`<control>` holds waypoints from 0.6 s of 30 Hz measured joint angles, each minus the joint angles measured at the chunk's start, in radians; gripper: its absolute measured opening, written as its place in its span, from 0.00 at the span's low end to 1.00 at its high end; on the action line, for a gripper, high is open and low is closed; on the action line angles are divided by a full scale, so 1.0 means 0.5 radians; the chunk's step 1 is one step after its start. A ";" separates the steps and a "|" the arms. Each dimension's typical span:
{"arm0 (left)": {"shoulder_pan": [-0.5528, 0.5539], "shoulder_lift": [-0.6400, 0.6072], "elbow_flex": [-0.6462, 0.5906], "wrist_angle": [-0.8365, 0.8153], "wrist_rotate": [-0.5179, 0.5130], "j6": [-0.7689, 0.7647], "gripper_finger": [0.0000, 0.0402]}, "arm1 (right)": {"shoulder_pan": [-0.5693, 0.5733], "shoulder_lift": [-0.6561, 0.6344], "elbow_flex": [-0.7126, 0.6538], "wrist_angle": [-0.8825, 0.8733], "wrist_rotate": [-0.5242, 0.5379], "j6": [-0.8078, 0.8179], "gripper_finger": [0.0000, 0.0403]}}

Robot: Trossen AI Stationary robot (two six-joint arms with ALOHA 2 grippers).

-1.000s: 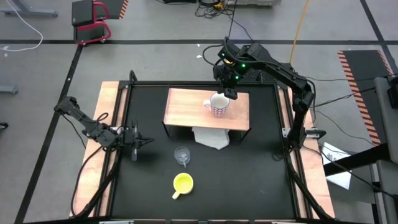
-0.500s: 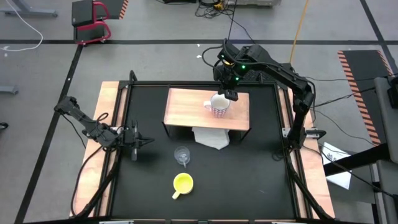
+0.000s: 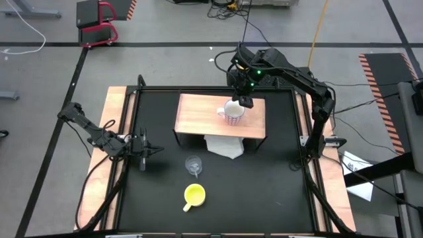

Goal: Stack small to large cups/mugs on shelf
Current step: Put the red mug on the shelf

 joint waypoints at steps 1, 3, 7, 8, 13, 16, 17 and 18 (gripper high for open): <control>-0.001 0.001 0.000 0.000 0.003 0.001 0.00 | 0.000 -0.005 -0.001 -0.004 0.000 0.001 0.00; 0.000 0.001 0.000 -0.001 0.004 0.001 0.00 | 0.000 -0.011 -0.002 -0.010 0.003 0.004 0.01; 0.000 0.000 0.000 -0.001 0.005 0.000 0.00 | 0.000 -0.011 -0.002 -0.011 0.005 0.005 0.04; 0.000 0.001 0.000 -0.001 0.005 0.000 0.00 | 0.000 -0.011 -0.002 -0.010 0.005 0.005 0.04; 0.000 0.000 0.000 -0.001 0.007 -0.007 0.00 | 0.000 -0.014 -0.002 0.007 0.004 0.033 0.05; 0.000 0.000 0.000 -0.002 0.007 -0.007 0.00 | -0.001 -0.018 -0.002 0.006 0.000 0.057 0.07; -0.001 0.001 0.000 -0.002 0.007 -0.007 0.00 | -0.001 -0.018 -0.002 0.006 0.000 0.057 0.07; 0.000 0.001 0.000 -0.001 0.008 -0.007 0.00 | -0.001 -0.018 -0.002 0.007 -0.001 0.058 0.08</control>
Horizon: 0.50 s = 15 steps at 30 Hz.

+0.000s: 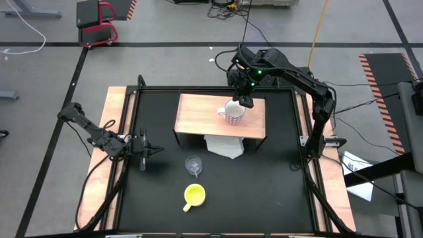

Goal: Stack small to large cups/mugs on shelf
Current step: Put the red mug on the shelf

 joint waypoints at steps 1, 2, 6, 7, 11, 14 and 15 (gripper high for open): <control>0.000 0.000 0.000 -0.001 0.000 0.000 0.00 | 0.000 0.000 0.000 -0.001 0.000 0.001 0.08; 0.000 0.000 0.000 -0.003 0.001 0.000 0.00 | 0.000 0.000 0.000 -0.001 -0.001 0.000 0.09; 0.000 0.000 0.000 -0.034 0.003 -0.022 0.00 | 0.000 0.000 0.001 -0.001 -0.002 0.001 0.14; 0.000 0.000 0.000 -0.034 0.003 -0.025 0.00 | 0.000 0.000 0.001 -0.001 -0.002 0.001 0.15; 0.000 0.000 -0.001 -0.042 0.003 -0.037 0.00 | 0.000 0.000 0.004 0.001 -0.003 0.007 0.21; 0.000 0.000 0.000 -0.042 0.002 -0.036 0.00 | 0.000 0.000 0.004 0.001 -0.004 0.008 0.26; 0.000 0.000 0.000 -0.042 0.002 -0.036 0.00 | 0.000 0.000 0.004 0.001 -0.005 0.008 0.28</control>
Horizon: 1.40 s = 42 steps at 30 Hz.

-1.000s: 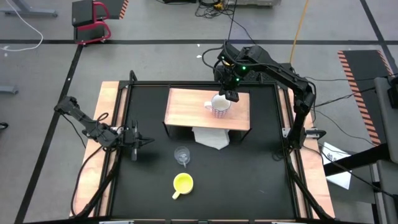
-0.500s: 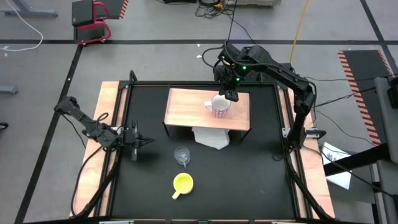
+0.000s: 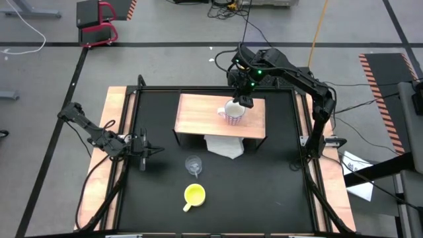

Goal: Stack small to large cups/mugs on shelf
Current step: Put the red mug on the shelf

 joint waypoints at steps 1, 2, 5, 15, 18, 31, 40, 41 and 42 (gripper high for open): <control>0.000 0.000 0.000 0.000 0.000 0.000 0.00 | 0.000 0.000 0.000 0.000 -0.001 0.000 0.30; 0.000 0.000 0.000 0.000 0.000 -0.001 0.00 | 0.000 0.000 0.000 0.000 -0.001 0.000 0.31; 0.000 0.000 0.000 0.000 0.000 0.000 0.00 | 0.000 0.000 0.000 0.004 -0.003 0.000 0.34; 0.000 0.000 0.000 0.001 0.000 0.000 0.00 | 0.000 -0.133 0.000 0.040 -0.002 -0.026 0.37; 0.000 0.000 0.000 0.001 -0.001 0.000 0.00 | 0.000 -0.213 0.000 0.072 -0.002 -0.023 0.37; 0.000 0.000 0.000 0.007 -0.002 -0.011 0.00 | 0.070 -0.474 0.002 0.072 -0.002 -0.006 0.37; 0.000 0.000 0.000 0.010 -0.006 -0.046 0.00 | 0.071 -0.614 -0.160 0.143 0.001 -0.018 0.16; 0.000 0.000 0.000 0.009 -0.006 -0.046 0.00 | 0.070 -0.640 -0.204 0.167 0.002 -0.028 0.13; 0.000 0.000 0.000 0.009 -0.006 -0.046 0.00 | 0.070 -0.671 -0.254 0.189 0.002 -0.050 0.09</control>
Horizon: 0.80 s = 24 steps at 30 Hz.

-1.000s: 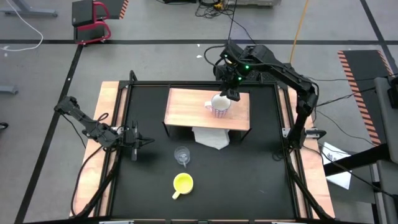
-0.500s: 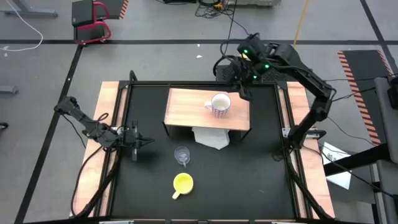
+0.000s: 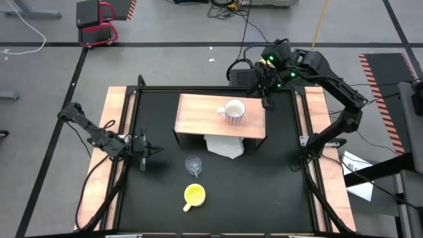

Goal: Stack small to large cups/mugs on shelf
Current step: Put the red mug on the shelf

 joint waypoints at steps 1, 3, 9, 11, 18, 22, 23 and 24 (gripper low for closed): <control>0.000 0.000 0.000 0.000 -0.001 0.000 0.00 | 0.000 -0.036 -0.054 0.020 0.000 -0.029 0.06; 0.000 0.000 0.000 0.000 -0.001 0.000 0.00 | 0.000 -0.121 -0.176 0.091 0.000 -0.092 0.02; 0.000 0.000 0.000 0.000 -0.006 0.000 0.00 | 0.000 -0.390 -0.555 0.464 0.000 -0.122 0.00; 0.000 0.000 0.000 0.001 -0.014 -0.003 0.00 | -0.001 -0.483 -0.666 0.628 0.000 -0.060 0.00; 0.000 -0.001 0.000 0.003 -0.014 -0.008 0.00 | 0.022 -0.811 -1.048 0.947 -0.006 0.133 0.00; 0.000 0.000 0.000 0.003 -0.014 -0.019 0.00 | 0.043 -0.979 -1.248 1.082 -0.007 0.261 0.00; 0.000 0.000 0.000 0.002 -0.013 -0.030 0.00 | 0.056 -1.019 -1.300 1.100 -0.006 0.266 0.00; 0.000 0.000 0.000 -0.001 -0.012 -0.033 0.00 | 0.065 -1.062 -1.355 1.115 -0.005 0.267 0.00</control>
